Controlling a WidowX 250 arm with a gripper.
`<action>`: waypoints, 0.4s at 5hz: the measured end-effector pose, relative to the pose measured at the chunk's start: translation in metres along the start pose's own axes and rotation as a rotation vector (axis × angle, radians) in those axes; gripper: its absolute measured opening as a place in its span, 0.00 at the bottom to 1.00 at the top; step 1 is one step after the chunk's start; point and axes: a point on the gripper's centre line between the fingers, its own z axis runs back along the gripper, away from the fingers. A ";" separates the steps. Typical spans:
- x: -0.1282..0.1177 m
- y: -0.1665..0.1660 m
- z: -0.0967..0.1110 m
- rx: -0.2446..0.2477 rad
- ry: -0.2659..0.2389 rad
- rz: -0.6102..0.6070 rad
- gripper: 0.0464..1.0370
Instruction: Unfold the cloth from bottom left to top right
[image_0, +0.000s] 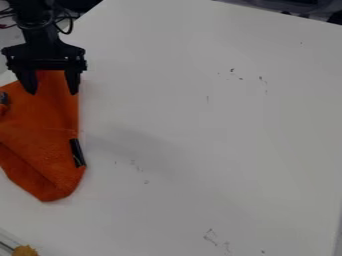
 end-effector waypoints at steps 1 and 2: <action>-0.033 -0.012 -0.004 0.015 0.058 0.076 0.96; -0.056 -0.013 -0.012 0.022 0.108 0.107 0.96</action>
